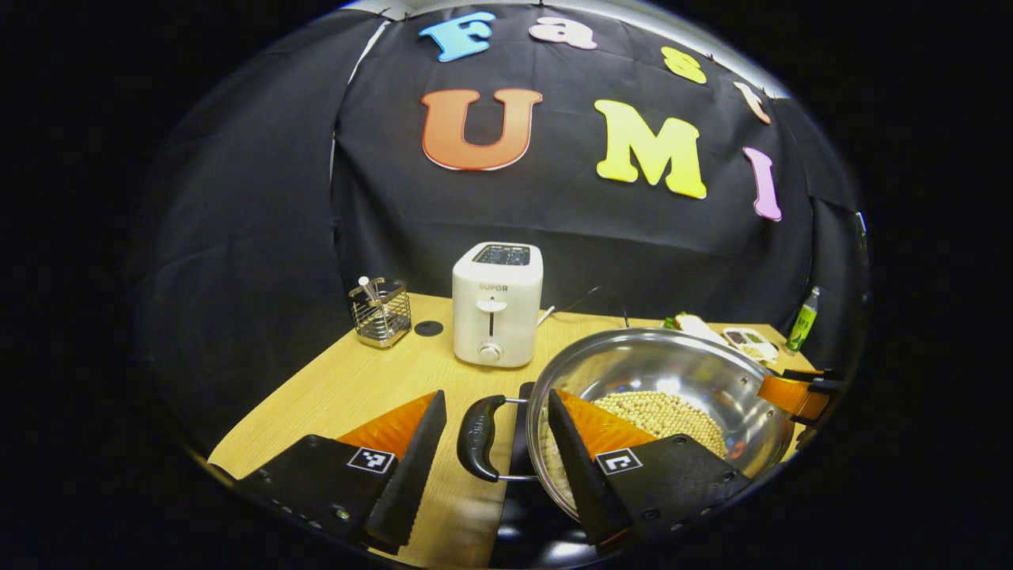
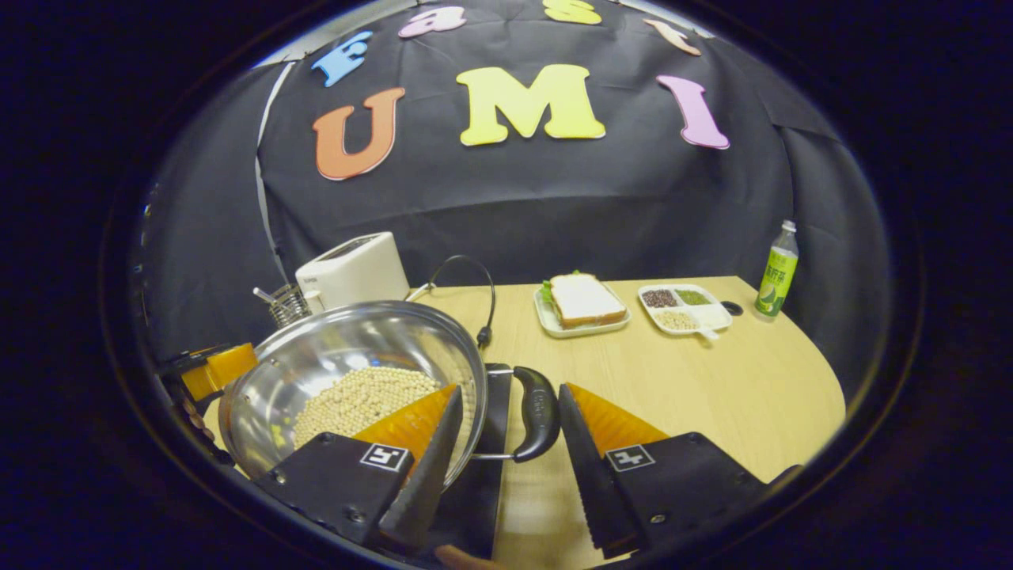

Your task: First push the handle of the pot to place it horizontally, then grasp the pot with both hands and set it on the induction cooktop.

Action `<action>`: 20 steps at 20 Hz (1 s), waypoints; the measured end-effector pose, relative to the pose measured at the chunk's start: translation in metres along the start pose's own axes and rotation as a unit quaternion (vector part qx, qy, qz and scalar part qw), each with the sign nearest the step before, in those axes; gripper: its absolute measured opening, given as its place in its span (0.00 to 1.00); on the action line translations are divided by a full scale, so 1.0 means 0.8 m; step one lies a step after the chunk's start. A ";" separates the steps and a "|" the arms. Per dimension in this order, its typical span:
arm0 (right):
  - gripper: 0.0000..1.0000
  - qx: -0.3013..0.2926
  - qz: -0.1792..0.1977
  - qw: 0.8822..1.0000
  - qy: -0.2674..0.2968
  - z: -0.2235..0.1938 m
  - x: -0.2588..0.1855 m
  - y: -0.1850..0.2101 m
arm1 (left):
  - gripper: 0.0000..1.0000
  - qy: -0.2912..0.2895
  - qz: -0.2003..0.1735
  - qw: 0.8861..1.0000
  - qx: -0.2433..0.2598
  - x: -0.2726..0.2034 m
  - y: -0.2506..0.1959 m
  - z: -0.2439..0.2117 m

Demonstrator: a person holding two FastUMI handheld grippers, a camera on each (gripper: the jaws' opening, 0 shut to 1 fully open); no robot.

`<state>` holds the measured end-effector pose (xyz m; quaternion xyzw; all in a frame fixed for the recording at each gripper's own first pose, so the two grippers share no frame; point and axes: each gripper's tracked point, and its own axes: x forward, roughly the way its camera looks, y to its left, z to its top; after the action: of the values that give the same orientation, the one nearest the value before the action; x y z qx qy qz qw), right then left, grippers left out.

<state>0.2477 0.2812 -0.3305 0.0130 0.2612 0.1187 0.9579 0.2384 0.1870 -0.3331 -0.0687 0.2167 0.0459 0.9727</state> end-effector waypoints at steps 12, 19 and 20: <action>0.98 0.001 -0.005 0.997 -0.083 0.039 -0.188 -0.062 | 0.94 -0.098 -0.020 0.995 0.018 -0.164 -0.077 0.070; 0.98 -0.005 -0.024 0.990 -0.140 0.062 -0.313 -0.120 | 0.96 -0.119 -0.033 0.992 0.024 -0.273 -0.149 0.095; 0.98 -0.004 -0.028 0.989 -0.149 0.064 -0.332 -0.129 | 0.95 -0.127 -0.036 0.991 0.030 -0.288 -0.160 0.101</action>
<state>0.0743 0.1203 -0.1627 0.0190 0.1157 0.0900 0.9890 0.0790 0.0591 -0.1476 -0.0407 0.0903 0.0124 0.9950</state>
